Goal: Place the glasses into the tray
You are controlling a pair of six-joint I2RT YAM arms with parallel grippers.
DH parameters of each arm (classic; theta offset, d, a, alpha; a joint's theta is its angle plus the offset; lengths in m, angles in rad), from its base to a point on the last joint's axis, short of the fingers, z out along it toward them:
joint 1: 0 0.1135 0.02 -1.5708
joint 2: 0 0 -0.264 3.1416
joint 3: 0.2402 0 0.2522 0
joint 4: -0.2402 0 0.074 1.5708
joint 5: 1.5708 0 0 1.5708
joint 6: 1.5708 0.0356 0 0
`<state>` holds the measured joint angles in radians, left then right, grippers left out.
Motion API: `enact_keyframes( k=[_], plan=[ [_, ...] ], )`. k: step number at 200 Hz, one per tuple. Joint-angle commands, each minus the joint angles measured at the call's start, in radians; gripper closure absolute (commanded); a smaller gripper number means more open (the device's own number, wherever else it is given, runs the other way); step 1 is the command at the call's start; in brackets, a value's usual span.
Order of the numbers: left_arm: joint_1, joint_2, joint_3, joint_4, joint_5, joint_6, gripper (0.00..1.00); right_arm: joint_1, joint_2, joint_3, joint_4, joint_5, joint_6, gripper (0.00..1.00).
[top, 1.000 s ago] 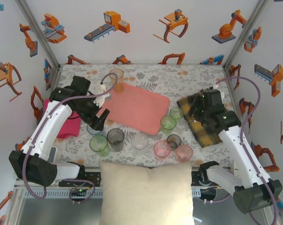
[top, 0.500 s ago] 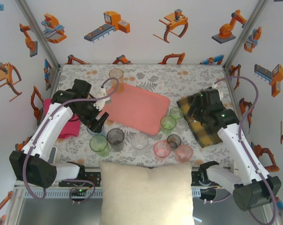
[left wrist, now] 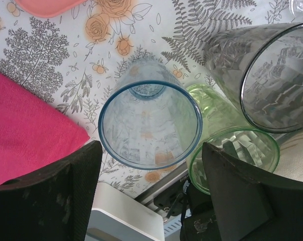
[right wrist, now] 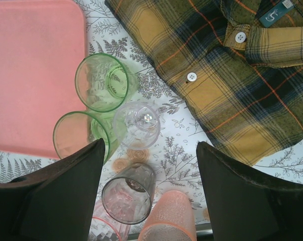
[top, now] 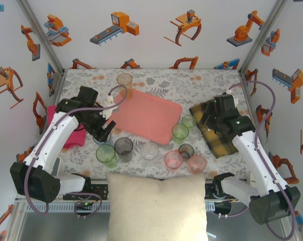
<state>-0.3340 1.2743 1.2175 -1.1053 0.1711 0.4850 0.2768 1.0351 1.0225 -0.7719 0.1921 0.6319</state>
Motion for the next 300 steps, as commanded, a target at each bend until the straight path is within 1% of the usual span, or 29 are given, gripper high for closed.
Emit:
enact_keyframes(
  k=[1,40,78,134,167,203,217,259,300],
  plan=[
    [0.001,-0.027,-0.019,0.015,-0.008,0.019,0.27,0.007,0.003,0.029,0.012,0.005,-0.008,0.32],
    [0.003,-0.029,-0.044,0.041,-0.025,0.024,0.30,0.006,0.008,0.021,0.022,0.000,-0.008,0.32],
    [0.007,-0.043,-0.043,0.079,-0.053,0.016,0.35,0.007,-0.004,0.008,0.024,-0.002,-0.005,0.32],
    [0.012,-0.028,-0.048,0.116,-0.064,0.030,0.36,0.007,-0.005,0.000,0.029,-0.008,0.003,0.32],
    [0.015,-0.006,-0.063,0.165,-0.065,0.026,0.44,0.007,-0.010,-0.002,0.028,-0.010,0.006,0.32],
    [0.018,0.033,-0.079,0.197,-0.048,0.033,0.48,0.006,-0.020,-0.009,0.026,-0.008,0.009,0.32],
    [0.018,0.042,-0.085,0.208,-0.043,0.035,0.51,0.007,-0.024,-0.012,0.024,-0.005,0.009,0.32],
    [0.018,0.066,-0.092,0.231,-0.044,0.042,0.55,0.006,-0.030,-0.021,0.022,0.000,0.010,0.32],
    [0.018,0.072,-0.097,0.236,-0.042,0.043,0.66,0.007,-0.032,-0.024,0.021,0.001,0.011,0.32]
  ],
)
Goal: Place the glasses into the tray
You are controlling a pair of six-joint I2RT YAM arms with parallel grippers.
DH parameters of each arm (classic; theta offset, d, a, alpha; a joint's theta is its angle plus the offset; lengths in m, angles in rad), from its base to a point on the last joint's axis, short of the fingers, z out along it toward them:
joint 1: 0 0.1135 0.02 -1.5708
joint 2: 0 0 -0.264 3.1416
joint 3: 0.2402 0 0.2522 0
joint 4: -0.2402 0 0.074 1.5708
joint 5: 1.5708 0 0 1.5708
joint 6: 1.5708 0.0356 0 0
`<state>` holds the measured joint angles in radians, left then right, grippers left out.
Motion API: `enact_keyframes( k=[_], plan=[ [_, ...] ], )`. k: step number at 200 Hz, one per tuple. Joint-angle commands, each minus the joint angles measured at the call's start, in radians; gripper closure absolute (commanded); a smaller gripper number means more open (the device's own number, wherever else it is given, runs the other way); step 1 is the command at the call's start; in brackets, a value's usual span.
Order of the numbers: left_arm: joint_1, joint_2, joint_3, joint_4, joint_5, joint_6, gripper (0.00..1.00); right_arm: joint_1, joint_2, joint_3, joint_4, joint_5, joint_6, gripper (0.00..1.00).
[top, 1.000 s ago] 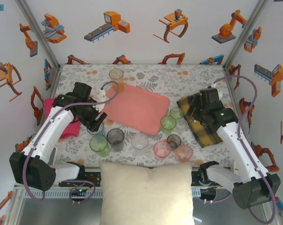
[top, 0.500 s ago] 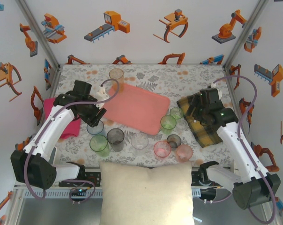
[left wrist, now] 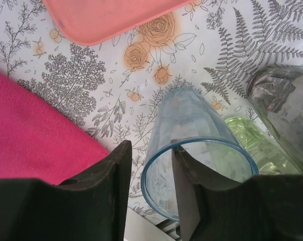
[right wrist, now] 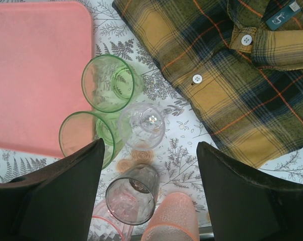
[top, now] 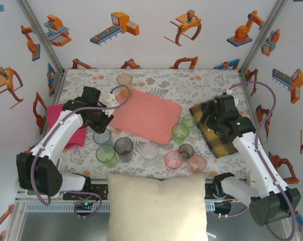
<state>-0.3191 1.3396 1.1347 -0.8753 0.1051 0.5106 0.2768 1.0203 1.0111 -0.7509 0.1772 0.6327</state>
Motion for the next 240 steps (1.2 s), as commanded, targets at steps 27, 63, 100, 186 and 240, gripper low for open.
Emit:
enact_keyframes(
  k=[27,63,100,186,240],
  plan=[
    [0.004,0.003,-0.016,0.004,0.025,0.016,0.70,0.007,-0.020,-0.017,0.001,0.018,0.010,0.32],
    [0.004,-0.004,-0.016,-0.001,0.022,0.016,0.81,0.006,-0.026,-0.023,0.002,0.014,0.013,0.32],
    [0.004,-0.011,-0.006,-0.010,0.024,0.011,0.86,0.007,-0.045,-0.036,0.001,0.019,0.016,0.32],
    [0.003,-0.034,0.061,-0.065,0.024,-0.028,0.92,0.006,-0.048,-0.039,0.000,0.020,0.016,0.32],
    [0.004,-0.017,0.201,-0.122,0.012,-0.046,0.92,0.006,-0.039,-0.040,0.014,0.015,0.019,0.32]
  ],
)
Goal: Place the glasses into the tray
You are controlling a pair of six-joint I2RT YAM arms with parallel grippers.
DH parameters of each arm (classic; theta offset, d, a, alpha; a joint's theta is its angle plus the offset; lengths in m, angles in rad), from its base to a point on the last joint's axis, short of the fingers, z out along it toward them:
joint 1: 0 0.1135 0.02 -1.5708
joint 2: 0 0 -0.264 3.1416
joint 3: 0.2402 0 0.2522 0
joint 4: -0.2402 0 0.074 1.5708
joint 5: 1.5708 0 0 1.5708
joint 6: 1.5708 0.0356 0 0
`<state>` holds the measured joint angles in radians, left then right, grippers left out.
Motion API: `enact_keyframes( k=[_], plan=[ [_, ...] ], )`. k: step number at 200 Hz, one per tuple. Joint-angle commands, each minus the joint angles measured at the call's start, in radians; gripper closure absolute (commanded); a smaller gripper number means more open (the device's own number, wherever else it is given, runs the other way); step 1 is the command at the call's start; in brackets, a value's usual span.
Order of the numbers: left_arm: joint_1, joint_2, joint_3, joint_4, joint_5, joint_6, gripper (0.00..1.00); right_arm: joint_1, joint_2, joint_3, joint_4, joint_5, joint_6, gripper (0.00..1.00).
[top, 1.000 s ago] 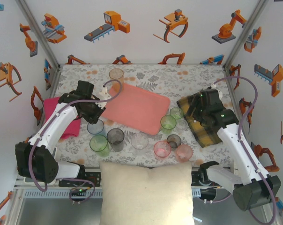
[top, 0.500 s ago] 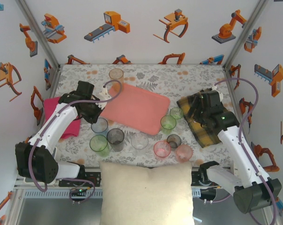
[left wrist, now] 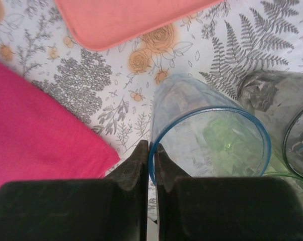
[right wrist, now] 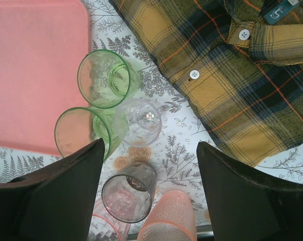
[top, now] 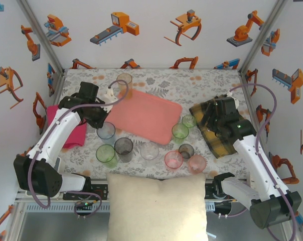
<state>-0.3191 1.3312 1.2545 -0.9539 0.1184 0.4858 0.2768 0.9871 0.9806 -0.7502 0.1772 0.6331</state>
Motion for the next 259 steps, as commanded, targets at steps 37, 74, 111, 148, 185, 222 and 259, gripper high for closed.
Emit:
enact_keyframes(
  k=[37,74,111,148,185,222,259],
  plan=[
    [0.003,0.057,0.174,-0.018,-0.033,-0.015,0.92,0.006,-0.004,-0.007,0.013,0.013,0.016,0.32],
    [0.010,0.165,0.275,0.063,-0.062,-0.007,0.92,0.006,-0.007,-0.005,0.004,0.024,0.014,0.32],
    [0.021,0.298,0.385,0.135,-0.070,-0.044,0.92,0.007,-0.008,0.012,-0.020,0.033,0.009,0.32],
    [0.025,0.402,0.472,0.182,-0.048,-0.082,0.92,0.006,-0.018,0.025,-0.045,0.047,0.008,0.32],
    [0.025,0.495,0.546,0.196,-0.050,-0.097,0.92,0.007,-0.030,0.029,-0.063,0.051,0.013,0.32],
    [0.030,0.550,0.564,0.229,-0.058,-0.110,0.92,0.007,-0.048,0.018,-0.077,0.061,0.017,0.32],
    [0.038,0.582,0.574,0.247,-0.033,-0.147,0.92,0.007,-0.059,0.010,-0.082,0.066,0.020,0.32]
  ],
)
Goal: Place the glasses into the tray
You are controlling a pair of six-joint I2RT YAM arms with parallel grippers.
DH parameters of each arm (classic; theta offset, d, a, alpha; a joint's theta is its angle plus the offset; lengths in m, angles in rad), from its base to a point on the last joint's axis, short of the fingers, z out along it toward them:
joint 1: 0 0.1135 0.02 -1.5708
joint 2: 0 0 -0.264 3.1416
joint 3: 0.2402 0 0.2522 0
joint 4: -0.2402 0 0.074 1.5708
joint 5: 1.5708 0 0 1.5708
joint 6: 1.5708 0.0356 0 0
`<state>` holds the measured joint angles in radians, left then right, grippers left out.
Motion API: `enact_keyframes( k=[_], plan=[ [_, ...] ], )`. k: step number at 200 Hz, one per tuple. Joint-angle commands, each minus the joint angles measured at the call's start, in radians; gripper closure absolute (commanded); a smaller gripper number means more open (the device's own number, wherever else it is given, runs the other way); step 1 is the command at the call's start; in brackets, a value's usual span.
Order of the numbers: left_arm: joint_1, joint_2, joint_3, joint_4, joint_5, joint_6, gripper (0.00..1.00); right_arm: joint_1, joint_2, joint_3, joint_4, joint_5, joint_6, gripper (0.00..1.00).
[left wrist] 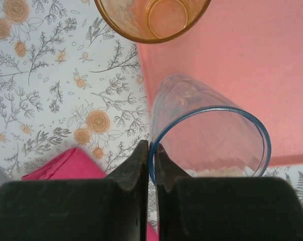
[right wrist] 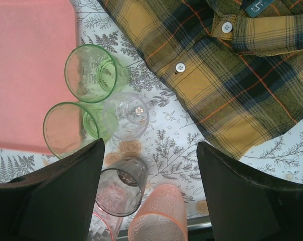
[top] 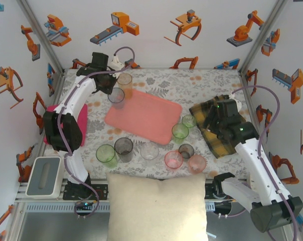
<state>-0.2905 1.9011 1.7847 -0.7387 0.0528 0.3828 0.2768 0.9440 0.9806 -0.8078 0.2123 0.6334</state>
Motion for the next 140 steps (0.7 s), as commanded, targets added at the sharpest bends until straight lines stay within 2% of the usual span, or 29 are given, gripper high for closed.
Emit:
enact_keyframes(
  k=[1,140],
  plan=[
    [0.010,0.013,0.044,0.032,0.033,-0.045,0.92,0.007,-0.016,0.010,-0.025,0.031,0.019,0.32],
    [0.044,0.134,0.148,-0.042,0.088,-0.079,0.91,0.007,-0.025,0.010,-0.037,0.033,0.028,0.32]
  ],
)
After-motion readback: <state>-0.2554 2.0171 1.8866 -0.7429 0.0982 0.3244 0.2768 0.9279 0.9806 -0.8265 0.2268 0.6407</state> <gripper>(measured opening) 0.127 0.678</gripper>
